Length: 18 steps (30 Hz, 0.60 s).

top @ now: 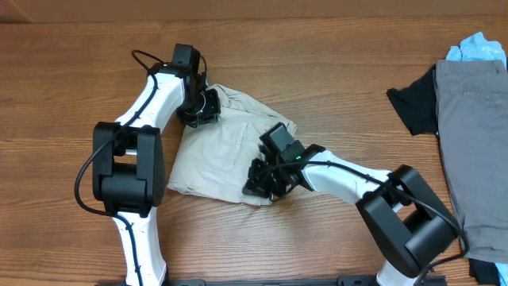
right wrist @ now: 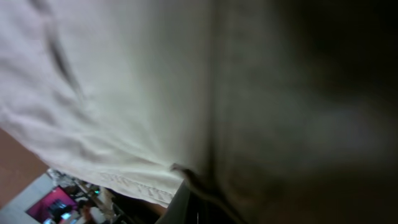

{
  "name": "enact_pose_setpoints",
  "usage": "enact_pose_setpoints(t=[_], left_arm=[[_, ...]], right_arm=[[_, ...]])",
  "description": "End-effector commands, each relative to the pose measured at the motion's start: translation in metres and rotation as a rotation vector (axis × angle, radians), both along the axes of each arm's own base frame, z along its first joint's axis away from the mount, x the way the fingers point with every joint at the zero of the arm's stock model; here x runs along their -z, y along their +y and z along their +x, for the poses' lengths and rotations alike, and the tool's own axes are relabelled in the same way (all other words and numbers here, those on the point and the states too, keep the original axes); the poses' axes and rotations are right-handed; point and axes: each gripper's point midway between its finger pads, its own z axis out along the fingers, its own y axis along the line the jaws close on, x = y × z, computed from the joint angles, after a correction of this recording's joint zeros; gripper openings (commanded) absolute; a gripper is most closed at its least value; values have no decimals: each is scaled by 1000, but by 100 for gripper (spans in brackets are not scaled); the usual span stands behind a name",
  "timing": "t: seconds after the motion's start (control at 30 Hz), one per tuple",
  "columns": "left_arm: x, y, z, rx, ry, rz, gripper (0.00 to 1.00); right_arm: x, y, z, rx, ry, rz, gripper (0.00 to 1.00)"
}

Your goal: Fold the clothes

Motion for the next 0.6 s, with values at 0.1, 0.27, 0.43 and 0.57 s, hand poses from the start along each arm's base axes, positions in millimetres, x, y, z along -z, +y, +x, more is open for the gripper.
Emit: enact_pose_setpoints(t=[0.1, 0.27, 0.43, 0.57], left_arm=[[13, 58, 17, -133, -24, 144, 18], [5, 83, 17, -189, -2, 132, 14], [-27, 106, 19, -244, 31, 99, 9], [-59, 117, 20, -240, 33, 48, 11]], right_arm=[[29, -33, -9, 150, 114, -181, 4], [32, -40, 0, 176, 86, -205, 4], [35, -54, 14, 226, 65, -235, 4], [35, -67, 30, 260, 43, -230, 4]])
